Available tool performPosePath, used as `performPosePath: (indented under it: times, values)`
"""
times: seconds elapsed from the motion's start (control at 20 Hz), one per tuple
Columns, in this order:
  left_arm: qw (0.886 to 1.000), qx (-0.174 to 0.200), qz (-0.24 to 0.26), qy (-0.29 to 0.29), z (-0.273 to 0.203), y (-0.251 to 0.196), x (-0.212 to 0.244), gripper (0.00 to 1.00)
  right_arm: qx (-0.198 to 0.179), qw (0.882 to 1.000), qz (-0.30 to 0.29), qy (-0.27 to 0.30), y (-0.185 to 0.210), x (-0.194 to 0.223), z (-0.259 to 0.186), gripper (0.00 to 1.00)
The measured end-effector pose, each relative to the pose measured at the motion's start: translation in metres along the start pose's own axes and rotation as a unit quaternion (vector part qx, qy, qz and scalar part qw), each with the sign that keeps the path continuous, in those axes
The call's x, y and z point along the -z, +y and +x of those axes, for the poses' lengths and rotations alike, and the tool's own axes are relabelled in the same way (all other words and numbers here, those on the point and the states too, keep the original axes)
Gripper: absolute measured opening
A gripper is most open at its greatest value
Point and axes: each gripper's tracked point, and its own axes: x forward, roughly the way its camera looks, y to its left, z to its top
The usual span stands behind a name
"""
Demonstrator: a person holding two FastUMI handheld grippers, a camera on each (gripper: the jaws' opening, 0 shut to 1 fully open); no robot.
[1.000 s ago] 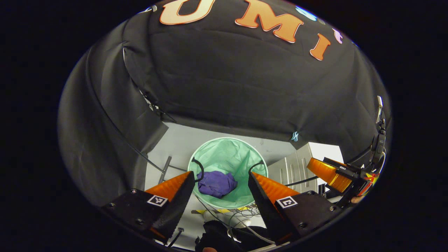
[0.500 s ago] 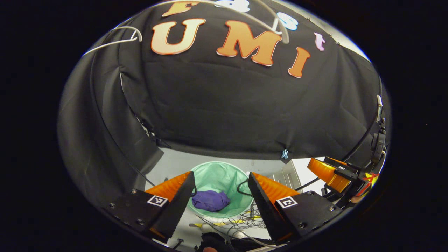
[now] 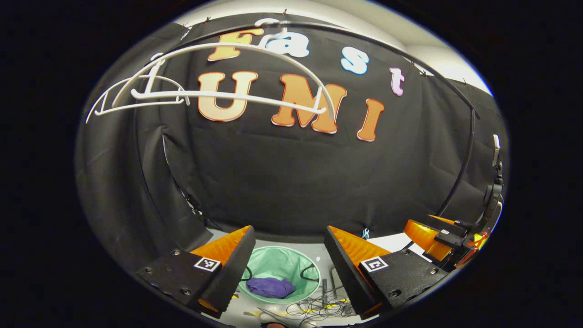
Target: Grasp the clothes on the hanger with both hands and then place them into the laundry hamper below.
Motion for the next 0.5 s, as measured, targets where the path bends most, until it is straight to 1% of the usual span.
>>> performPosePath:
  times: [0.05, 0.1, 0.15, 0.2, 0.25, 0.4, 0.45, 0.5]
  values:
    - [1.000, -0.006, 0.003, -0.008, -0.001, -0.001, -0.004, 0.96, 0.000, 1.000, -0.005, -0.012, -0.004, -0.008, -0.007, 0.98]
    - [1.000, -0.011, 0.006, -0.022, -0.006, -0.003, -0.012, 0.99, 0.000, 1.000, -0.013, -0.025, -0.007, -0.017, -0.015, 0.98]
    - [0.999, -0.015, 0.008, -0.037, -0.012, -0.006, -0.021, 0.97, 0.000, 0.999, -0.021, -0.034, -0.010, -0.024, -0.021, 0.98]
    - [0.998, -0.019, 0.010, -0.054, -0.024, -0.006, -0.028, 0.97, -0.004, 0.999, -0.027, -0.043, -0.012, -0.029, -0.028, 1.00]
    - [0.997, -0.023, 0.013, -0.071, -0.035, -0.006, -0.034, 0.96, -0.006, 0.998, -0.032, -0.050, -0.014, -0.035, -0.034, 1.00]
    - [0.992, -0.038, 0.019, -0.117, -0.058, -0.010, -0.052, 0.94, -0.015, 0.997, -0.035, -0.064, -0.021, -0.044, -0.050, 1.00]
    - [0.991, -0.044, 0.021, -0.128, -0.065, -0.011, -0.057, 0.96, -0.017, 0.997, -0.033, -0.069, -0.023, -0.048, -0.055, 1.00]
    - [0.989, -0.050, 0.022, -0.139, -0.074, -0.011, -0.061, 0.93, -0.020, 0.997, -0.030, -0.074, -0.027, -0.050, -0.059, 1.00]
